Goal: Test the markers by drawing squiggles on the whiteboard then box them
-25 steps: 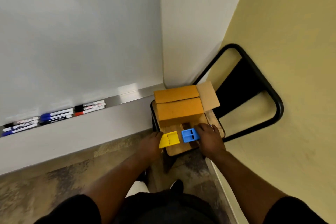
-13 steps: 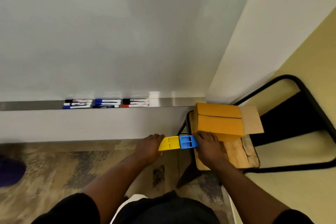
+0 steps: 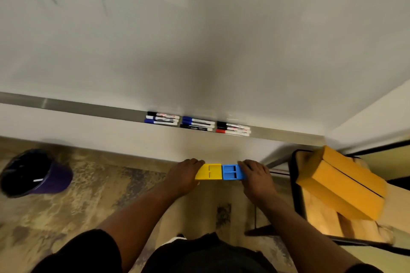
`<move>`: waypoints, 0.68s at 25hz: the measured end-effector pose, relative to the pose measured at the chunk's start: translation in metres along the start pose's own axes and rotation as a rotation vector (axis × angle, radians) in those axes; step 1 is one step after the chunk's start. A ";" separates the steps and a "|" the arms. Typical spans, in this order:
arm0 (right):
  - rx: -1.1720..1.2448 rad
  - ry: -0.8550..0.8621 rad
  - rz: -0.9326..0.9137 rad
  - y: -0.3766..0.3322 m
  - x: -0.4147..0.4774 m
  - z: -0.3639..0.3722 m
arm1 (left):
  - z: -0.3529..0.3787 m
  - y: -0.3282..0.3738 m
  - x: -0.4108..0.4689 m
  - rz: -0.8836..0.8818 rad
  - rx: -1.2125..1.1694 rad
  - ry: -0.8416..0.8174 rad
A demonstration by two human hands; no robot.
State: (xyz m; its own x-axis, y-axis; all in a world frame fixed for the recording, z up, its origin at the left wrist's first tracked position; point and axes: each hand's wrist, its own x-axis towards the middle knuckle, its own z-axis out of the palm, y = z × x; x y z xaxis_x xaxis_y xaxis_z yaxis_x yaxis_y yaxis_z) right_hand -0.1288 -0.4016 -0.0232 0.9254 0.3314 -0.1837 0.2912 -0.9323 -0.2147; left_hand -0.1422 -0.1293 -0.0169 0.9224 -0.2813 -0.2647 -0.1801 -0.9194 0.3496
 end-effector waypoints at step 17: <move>0.036 0.003 -0.285 -0.222 0.147 0.022 | -0.080 -0.237 -0.079 -0.202 -0.050 0.201</move>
State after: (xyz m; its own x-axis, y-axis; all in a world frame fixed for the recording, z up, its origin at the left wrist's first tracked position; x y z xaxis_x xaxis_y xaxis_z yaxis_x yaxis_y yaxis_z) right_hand -0.0631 -0.1430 -0.0235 0.8082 0.5788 -0.1083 0.5309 -0.7958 -0.2912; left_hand -0.1452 0.1328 -0.0063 0.9879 -0.0289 -0.1521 0.0269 -0.9354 0.3526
